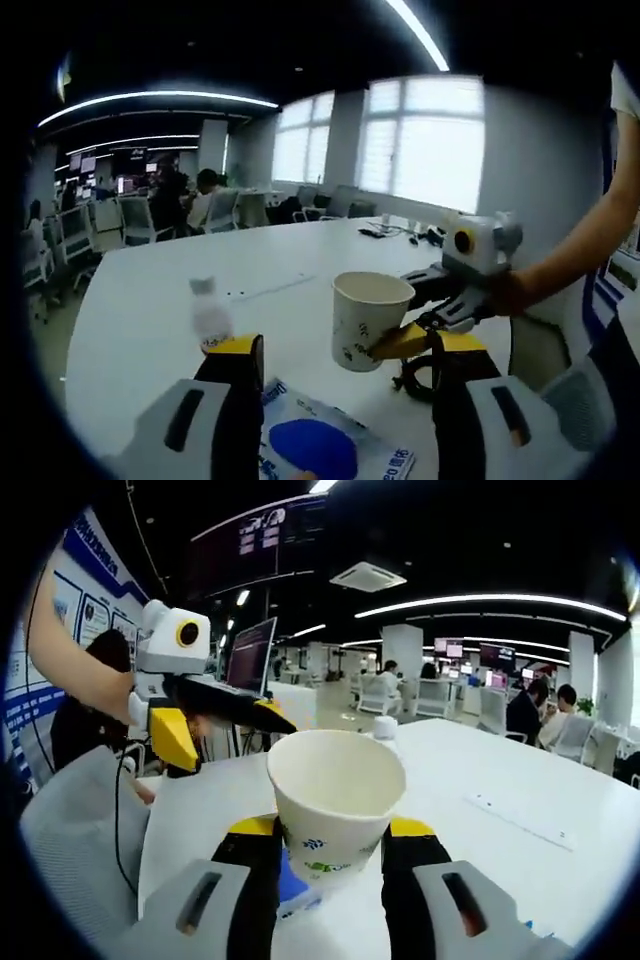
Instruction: Arrange the tabletop items into an orderly group along one side of the table until the central work area is clear of visible clutter.
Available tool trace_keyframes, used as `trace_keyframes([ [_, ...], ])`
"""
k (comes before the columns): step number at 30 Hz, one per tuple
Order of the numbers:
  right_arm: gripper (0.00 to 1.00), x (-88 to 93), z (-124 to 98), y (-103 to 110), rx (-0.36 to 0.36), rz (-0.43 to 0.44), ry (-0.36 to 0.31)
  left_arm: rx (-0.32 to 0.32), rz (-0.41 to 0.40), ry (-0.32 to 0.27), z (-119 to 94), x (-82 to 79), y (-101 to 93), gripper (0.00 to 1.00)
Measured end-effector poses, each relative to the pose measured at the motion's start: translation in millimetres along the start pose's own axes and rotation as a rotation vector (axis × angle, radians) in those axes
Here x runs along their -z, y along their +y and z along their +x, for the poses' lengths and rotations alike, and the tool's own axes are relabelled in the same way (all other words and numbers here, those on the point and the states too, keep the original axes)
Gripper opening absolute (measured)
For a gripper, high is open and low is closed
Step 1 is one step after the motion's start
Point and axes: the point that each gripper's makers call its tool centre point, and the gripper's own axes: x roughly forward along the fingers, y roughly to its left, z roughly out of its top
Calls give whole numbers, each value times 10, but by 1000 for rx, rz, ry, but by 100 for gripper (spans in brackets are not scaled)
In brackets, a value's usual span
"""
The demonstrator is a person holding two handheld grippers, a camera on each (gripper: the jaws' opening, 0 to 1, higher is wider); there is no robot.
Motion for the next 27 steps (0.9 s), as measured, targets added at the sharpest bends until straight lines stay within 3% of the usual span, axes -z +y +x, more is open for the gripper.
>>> trace_keyframes([
  [9, 36, 100, 117, -198, 19, 59, 10, -44, -25, 14, -219, 180, -18, 69],
  [20, 36, 116, 257, -250, -5, 70, 8, -110, -54, -21, -343, 127, 95, 72],
  [27, 36, 165, 346, -370, -22, 50, 26, -153, -68, -29, -454, 194, 125, 73],
])
